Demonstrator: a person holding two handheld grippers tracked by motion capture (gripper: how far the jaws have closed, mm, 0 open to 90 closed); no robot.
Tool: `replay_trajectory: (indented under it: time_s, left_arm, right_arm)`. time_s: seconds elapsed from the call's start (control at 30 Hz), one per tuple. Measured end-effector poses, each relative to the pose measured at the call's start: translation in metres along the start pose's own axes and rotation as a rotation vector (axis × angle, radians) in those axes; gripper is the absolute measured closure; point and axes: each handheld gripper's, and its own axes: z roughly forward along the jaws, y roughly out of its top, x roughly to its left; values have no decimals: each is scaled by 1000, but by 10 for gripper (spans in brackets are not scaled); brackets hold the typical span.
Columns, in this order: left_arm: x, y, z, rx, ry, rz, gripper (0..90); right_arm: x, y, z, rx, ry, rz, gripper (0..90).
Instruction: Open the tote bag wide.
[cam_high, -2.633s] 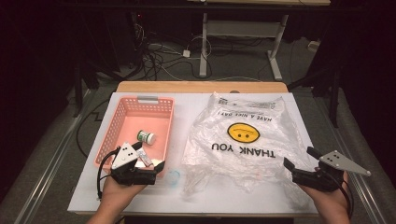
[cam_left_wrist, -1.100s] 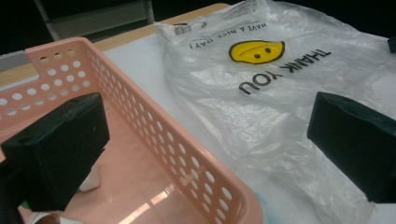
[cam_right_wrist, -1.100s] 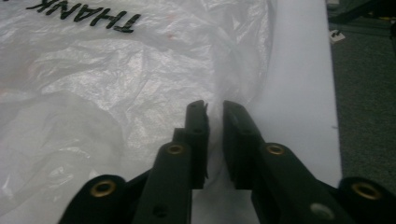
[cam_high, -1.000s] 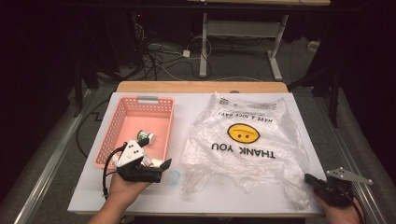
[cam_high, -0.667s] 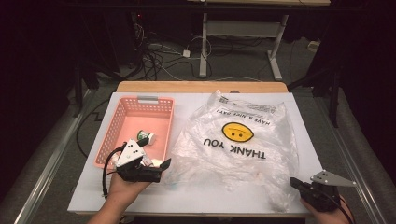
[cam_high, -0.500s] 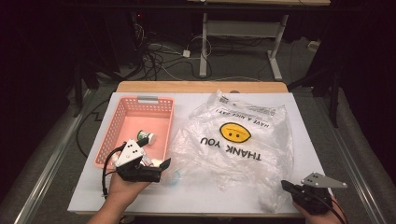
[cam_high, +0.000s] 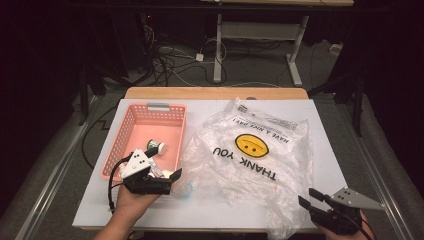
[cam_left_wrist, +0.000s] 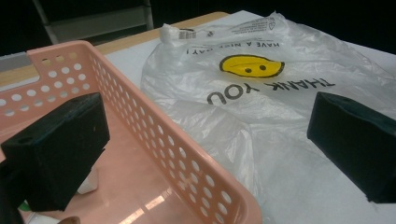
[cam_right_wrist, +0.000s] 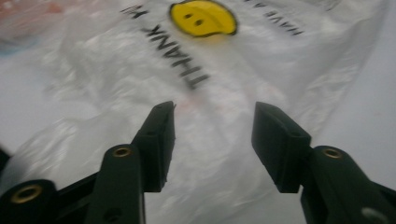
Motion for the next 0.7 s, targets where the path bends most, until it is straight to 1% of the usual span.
replay_trajectory:
  time_s: [0.03,0.07,0.13,0.2,0.23,0.27,0.3,0.33,0.37,0.47,0.53,0.57,0.63,0.7]
  left_arm:
    - [0,0,0,3,-4,1,0]
    - [-1,-1,1,11,-9,3,0]
    - [-2,-2,1,19,-14,7,0]
    - [-2,-3,1,26,-15,14,0]
    - [-2,-3,1,26,-15,14,0]
    - [-2,-3,0,30,-14,14,0]
    - [-2,-4,-1,34,-13,13,0]
    - [-2,-4,-1,34,-12,11,0]
    - [-2,-6,-3,32,-7,8,0]
    - [-2,-8,-6,31,-3,6,0]
    - [-3,-9,-9,30,2,6,0]
    - [-3,-9,-9,30,2,6,0]
    - [-4,-11,-11,30,6,2,0]
    - [-4,-11,-12,30,4,1,0]
  right_arm:
    - [-5,3,1,-9,-22,6,491]
    - [-14,6,2,-26,-24,26,488]
    - [-25,12,6,-38,-41,57,481]
    - [-38,19,11,-48,-71,63,464]
    - [-44,22,14,-53,-83,75,461]
    - [-52,25,17,-59,-98,74,467]
    - [-60,29,22,-60,-107,87,475]
    - [-65,32,24,-56,-112,103,474]
    - [-72,35,28,-57,-125,100,473]
    - [-90,44,42,-43,-154,117,440]
    - [-102,50,52,-38,-158,139,422]
    - [-106,54,57,-32,-168,142,421]
    - [-114,62,67,-29,-170,142,424]
    - [-121,70,77,-29,-182,145,433]
